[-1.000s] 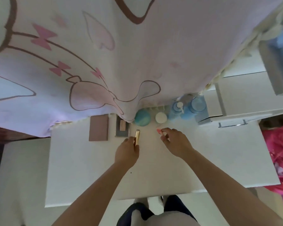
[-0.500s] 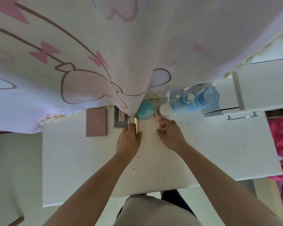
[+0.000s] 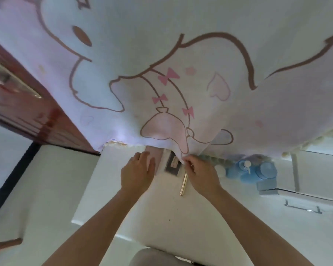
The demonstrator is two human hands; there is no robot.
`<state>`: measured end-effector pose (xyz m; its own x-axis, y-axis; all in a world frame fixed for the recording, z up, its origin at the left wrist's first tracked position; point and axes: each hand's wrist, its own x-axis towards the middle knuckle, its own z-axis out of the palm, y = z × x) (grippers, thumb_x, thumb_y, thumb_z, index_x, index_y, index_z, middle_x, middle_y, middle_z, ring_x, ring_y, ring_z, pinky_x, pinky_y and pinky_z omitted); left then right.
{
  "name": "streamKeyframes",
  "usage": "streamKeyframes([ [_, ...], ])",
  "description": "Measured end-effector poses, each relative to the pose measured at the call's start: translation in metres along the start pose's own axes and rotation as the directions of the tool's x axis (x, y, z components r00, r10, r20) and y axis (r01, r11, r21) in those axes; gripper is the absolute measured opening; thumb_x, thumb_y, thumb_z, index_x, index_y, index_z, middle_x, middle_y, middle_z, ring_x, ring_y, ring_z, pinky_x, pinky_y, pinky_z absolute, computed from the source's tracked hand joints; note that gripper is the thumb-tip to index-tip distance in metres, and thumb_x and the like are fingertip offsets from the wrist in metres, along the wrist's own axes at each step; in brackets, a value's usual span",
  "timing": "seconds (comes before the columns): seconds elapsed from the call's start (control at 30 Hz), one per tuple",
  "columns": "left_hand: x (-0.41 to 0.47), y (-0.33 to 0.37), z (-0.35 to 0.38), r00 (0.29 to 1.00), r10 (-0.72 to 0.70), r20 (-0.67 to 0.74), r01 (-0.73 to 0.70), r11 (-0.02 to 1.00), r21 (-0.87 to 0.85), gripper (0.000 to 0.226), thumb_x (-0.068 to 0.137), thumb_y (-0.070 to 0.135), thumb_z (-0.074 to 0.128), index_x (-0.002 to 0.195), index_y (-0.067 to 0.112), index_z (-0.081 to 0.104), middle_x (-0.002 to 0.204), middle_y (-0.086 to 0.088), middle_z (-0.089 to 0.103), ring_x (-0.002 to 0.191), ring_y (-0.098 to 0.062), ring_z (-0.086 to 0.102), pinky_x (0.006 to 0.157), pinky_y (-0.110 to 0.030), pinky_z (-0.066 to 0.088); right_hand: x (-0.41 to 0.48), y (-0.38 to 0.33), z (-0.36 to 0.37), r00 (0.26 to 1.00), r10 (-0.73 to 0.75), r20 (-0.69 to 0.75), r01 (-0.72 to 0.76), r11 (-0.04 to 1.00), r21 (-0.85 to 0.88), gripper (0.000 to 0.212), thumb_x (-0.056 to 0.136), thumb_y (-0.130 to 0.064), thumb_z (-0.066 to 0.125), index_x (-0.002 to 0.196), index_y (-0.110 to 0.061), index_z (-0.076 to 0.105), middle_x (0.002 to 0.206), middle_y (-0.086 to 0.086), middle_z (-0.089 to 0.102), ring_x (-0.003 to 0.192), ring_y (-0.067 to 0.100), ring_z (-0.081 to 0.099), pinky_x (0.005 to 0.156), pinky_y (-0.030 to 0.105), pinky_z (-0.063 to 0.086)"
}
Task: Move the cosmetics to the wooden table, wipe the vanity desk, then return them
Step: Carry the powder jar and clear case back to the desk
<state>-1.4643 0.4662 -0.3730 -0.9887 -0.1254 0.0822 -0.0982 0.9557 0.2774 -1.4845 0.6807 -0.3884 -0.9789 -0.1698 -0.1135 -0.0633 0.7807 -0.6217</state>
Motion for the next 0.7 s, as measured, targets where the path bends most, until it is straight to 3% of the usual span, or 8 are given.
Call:
streamKeyframes([
  [0.1,-0.026,-0.035,-0.036,0.985,-0.110,-0.129,0.124,0.986,0.111,0.044,0.093,0.044,0.039,0.110,0.013,0.066,0.096,-0.006,0.067,0.076,-0.028,0.065,0.059,-0.036,0.050,0.016,-0.044,0.023,0.969,-0.243,0.046,0.243,0.970,0.011,0.025,0.102,-0.032,0.042,0.110,-0.020,0.063,0.102,-0.006,0.060,0.090,0.016,0.060,0.075,0.033,0.050],
  [0.27,-0.109,-0.104,-0.118,0.875,-0.369,-0.314,0.426,0.895,0.134,0.044,0.095,0.042,0.041,0.122,0.013,0.059,0.121,-0.011,0.061,0.105,-0.034,0.060,0.087,-0.048,0.048,0.007,-0.143,0.069,0.770,-0.632,0.085,0.633,0.774,0.018,0.036,0.100,-0.030,0.049,0.133,-0.017,0.057,0.138,0.009,0.053,0.126,0.026,0.051,0.098,0.041,0.049],
  [0.43,-0.208,-0.167,-0.209,0.698,-0.518,-0.495,0.669,0.718,0.192,0.053,0.098,0.047,0.037,0.141,0.016,0.043,0.152,-0.016,0.035,0.141,-0.035,0.031,0.112,-0.053,0.027,-0.035,-0.265,0.104,0.619,-0.782,0.073,0.771,0.623,0.128,0.055,0.100,-0.037,0.045,0.149,-0.013,0.039,0.157,0.018,0.030,0.145,0.034,0.028,0.115,0.045,0.030],
  [0.57,-0.298,-0.213,-0.268,0.526,-0.573,-0.628,0.800,0.585,0.136,0.059,0.097,0.050,0.034,0.148,0.021,0.033,0.159,-0.015,0.018,0.148,-0.033,0.012,0.117,-0.055,0.016,-0.087,-0.365,0.135,0.467,-0.880,0.091,0.874,0.475,0.103,0.064,0.100,-0.048,0.037,0.156,-0.021,0.023,0.164,0.013,0.010,0.151,0.033,0.006,0.121,0.046,0.013],
  [0.7,-0.386,-0.256,-0.314,0.412,-0.604,-0.682,0.862,0.500,0.079,0.062,0.096,0.054,0.030,0.150,0.023,0.029,0.161,-0.012,0.013,0.149,-0.030,0.009,0.117,-0.058,0.015,-0.157,-0.456,0.179,0.319,-0.940,0.120,0.934,0.333,0.128,0.065,0.102,-0.052,0.032,0.157,-0.023,0.015,0.165,0.013,-0.001,0.152,0.034,-0.002,0.122,0.051,0.012],
])
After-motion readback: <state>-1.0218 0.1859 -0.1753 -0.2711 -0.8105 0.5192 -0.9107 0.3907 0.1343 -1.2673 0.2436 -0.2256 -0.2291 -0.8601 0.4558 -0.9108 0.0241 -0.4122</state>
